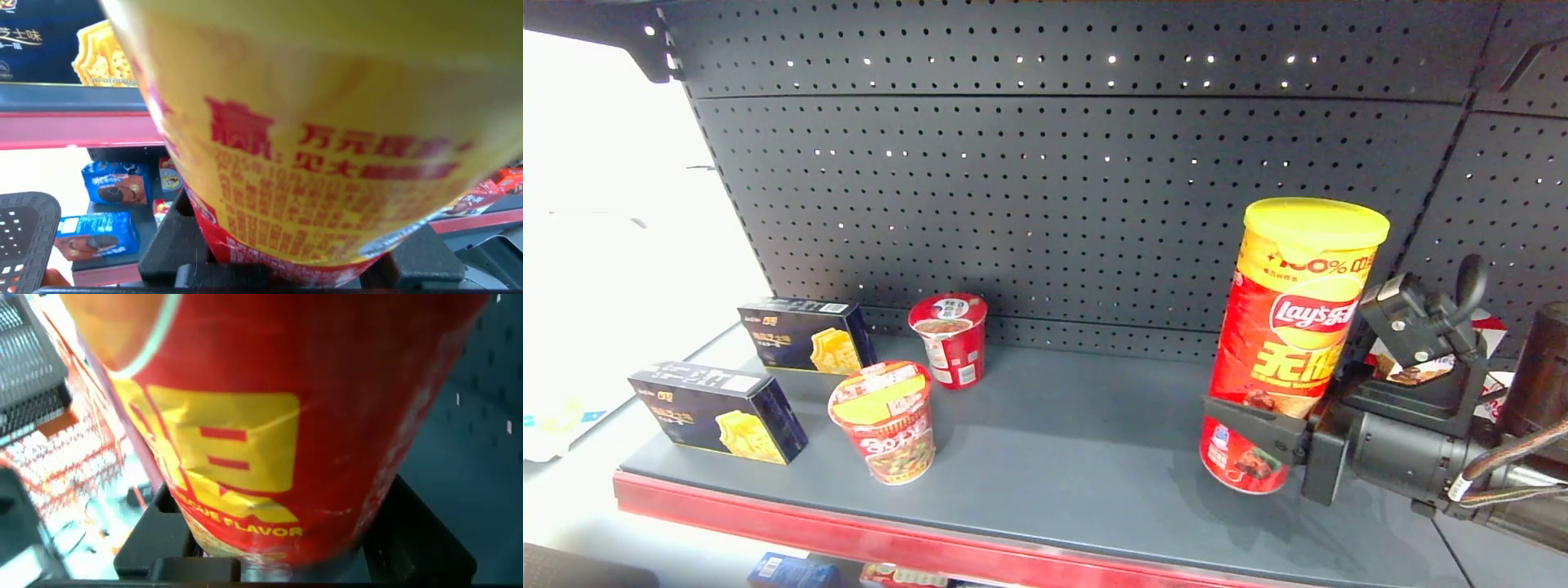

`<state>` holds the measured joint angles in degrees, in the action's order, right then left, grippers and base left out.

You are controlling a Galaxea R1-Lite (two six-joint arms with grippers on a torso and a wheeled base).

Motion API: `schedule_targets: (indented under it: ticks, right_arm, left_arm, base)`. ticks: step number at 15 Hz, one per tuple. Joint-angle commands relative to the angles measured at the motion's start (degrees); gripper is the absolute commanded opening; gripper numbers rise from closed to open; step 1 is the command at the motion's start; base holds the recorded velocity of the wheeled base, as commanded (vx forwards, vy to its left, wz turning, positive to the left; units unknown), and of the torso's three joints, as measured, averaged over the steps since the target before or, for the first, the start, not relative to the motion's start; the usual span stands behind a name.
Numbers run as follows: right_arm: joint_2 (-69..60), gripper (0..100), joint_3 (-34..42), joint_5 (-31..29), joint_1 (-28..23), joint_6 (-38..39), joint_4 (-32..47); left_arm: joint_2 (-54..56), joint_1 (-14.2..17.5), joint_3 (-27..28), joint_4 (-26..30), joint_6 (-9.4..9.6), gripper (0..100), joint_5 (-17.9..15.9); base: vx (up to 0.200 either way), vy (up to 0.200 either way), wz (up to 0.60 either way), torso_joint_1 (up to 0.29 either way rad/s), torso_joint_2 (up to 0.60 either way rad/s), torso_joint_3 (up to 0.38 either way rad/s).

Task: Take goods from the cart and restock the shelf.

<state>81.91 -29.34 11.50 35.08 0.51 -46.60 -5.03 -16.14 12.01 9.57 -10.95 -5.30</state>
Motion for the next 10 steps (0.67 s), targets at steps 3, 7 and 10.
schedule_targets:
  ticks: [3,7,10]
  right_arm:
    - [10.46,0,4.12,0.02,1.13,0.02,-11.67]
    - [14.95,0,5.52,-0.07,0.95,0.10,-18.70]
    - [16.09,0,5.61,0.02,0.95,1.16,-19.23]
  left_arm:
    - [-0.06,0.06,0.21,1.07,-0.04,0,0.82]
    - [-0.06,0.14,0.38,1.68,-0.04,0,1.17]
    - [-0.06,0.14,0.30,1.77,-0.04,0,1.70]
  base:
    - [0.000,0.000,0.00,0.000,0.00,0.000]
    - [0.000,0.000,0.00,0.000,0.00,0.000]
    - [0.000,0.000,0.00,0.000,0.00,0.000]
